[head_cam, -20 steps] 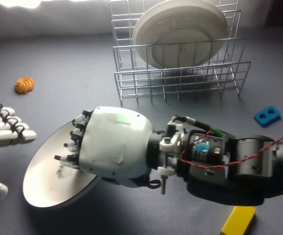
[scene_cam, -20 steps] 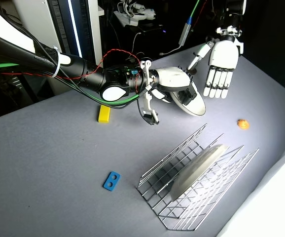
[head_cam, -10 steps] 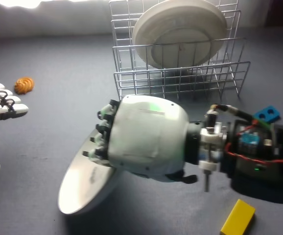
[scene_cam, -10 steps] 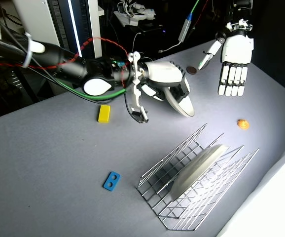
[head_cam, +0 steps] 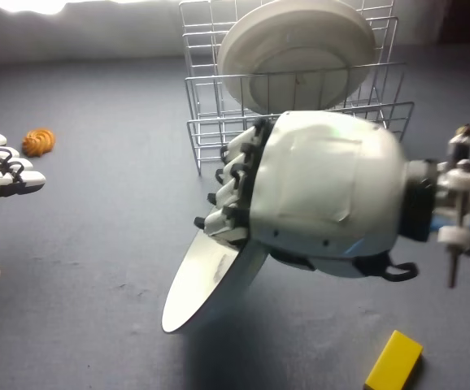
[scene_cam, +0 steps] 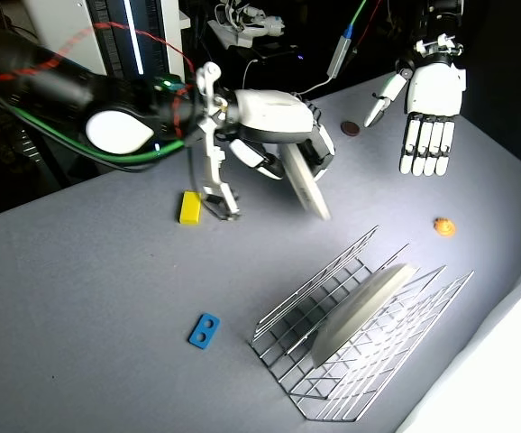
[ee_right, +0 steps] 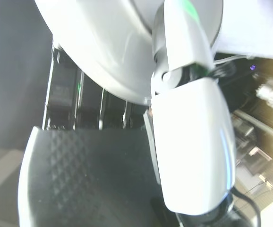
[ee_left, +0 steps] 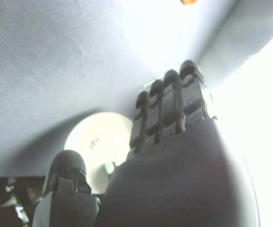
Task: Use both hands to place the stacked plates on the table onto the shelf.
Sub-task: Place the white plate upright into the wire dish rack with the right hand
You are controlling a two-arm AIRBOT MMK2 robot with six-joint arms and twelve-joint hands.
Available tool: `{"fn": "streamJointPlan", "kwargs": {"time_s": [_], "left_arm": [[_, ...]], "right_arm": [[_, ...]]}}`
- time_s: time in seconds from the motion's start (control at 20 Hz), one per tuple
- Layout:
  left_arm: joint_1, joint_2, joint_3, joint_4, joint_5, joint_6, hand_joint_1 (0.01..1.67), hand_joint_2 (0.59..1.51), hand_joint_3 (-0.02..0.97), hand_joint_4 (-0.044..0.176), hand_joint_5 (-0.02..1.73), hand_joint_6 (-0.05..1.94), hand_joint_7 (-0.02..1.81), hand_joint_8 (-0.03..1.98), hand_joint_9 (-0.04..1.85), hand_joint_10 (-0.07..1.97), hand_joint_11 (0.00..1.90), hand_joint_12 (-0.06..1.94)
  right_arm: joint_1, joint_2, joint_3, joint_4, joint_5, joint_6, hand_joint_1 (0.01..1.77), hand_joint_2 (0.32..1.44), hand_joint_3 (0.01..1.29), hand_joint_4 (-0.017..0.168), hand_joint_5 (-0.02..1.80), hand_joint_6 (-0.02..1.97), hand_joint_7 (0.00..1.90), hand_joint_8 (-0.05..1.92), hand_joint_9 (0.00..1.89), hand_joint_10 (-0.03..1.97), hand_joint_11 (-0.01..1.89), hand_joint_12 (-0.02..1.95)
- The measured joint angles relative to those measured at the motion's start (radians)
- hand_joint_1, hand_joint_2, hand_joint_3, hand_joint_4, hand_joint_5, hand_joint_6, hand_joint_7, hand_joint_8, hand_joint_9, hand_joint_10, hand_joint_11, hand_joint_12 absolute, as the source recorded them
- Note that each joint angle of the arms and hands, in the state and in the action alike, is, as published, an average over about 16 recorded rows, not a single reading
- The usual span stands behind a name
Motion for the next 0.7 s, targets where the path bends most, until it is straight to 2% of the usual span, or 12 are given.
{"fn": "streamJointPlan", "kwargs": {"time_s": [0.35,0.7], "left_arm": [[-0.001,0.0,-0.004,0.032,-0.024,-0.014,0.02,1.178,0.017,0.002,0.09,0.01,0.11,0.0,0.08,0.01,0.02,0.0],[-0.015,0.0,-0.017,0.116,-0.078,-0.036,0.02,1.179,0.017,0.002,0.09,0.01,0.11,0.0,0.09,0.01,0.02,0.0]], "right_arm": [[0.081,0.113,-0.038,-0.007,-0.055,0.254,1.31,1.02,0.01,-0.003,0.89,1.01,1.0,0.94,0.96,1.16,0.84,1.32],[0.173,0.148,0.002,-0.013,-0.136,0.556,1.32,1.02,0.01,-0.003,0.9,1.01,1.0,0.93,0.97,1.14,0.83,1.31]]}}
